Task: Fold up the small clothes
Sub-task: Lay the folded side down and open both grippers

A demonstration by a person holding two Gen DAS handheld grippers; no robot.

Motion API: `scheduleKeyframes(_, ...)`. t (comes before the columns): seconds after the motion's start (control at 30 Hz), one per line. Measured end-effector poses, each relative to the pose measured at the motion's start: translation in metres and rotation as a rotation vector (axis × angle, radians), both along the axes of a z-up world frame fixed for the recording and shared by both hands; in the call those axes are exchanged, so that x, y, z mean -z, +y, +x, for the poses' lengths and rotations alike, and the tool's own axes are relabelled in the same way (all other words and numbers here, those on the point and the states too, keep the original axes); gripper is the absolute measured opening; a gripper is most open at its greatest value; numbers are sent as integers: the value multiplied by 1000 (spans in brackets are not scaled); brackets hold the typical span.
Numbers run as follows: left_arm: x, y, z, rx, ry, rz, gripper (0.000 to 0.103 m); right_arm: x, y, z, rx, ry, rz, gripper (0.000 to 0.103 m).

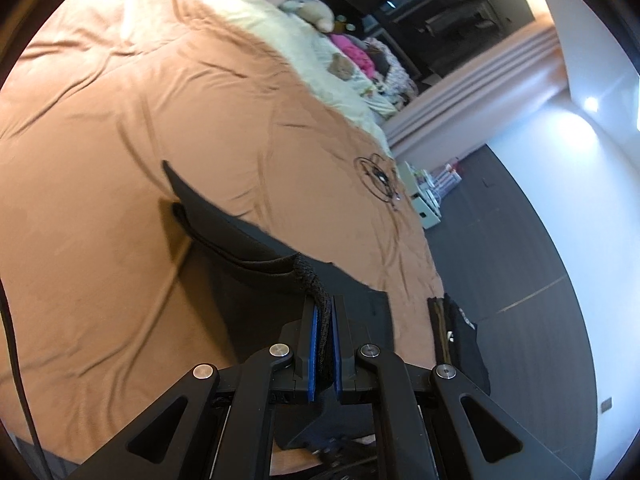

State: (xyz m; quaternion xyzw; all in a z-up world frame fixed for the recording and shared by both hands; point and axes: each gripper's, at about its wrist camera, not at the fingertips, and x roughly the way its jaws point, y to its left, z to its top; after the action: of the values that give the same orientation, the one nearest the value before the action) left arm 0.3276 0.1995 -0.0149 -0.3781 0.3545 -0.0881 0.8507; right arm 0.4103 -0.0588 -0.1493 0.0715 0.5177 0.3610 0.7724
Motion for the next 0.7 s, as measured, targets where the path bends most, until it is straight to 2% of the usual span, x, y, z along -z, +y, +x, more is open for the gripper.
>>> scheduleKeyframes(0.17, -18, -31, 23, 59, -14, 25, 6, 7, -9, -1, 4, 16, 34, 5)
scheduleKeyframes(0.3, -26, -62, 40, 121, -18, 51, 6, -2, -17, -4, 24, -10, 41, 6)
scheduleKeyframes(0.5, -32, -107, 54, 208, -28, 75, 6, -19, -60, -5, 92, -67, 48, 7)
scheduleKeyframes(0.7, -21, -158, 71, 316, -8, 75, 6, -30, -106, -8, 177, -88, 52, 7)
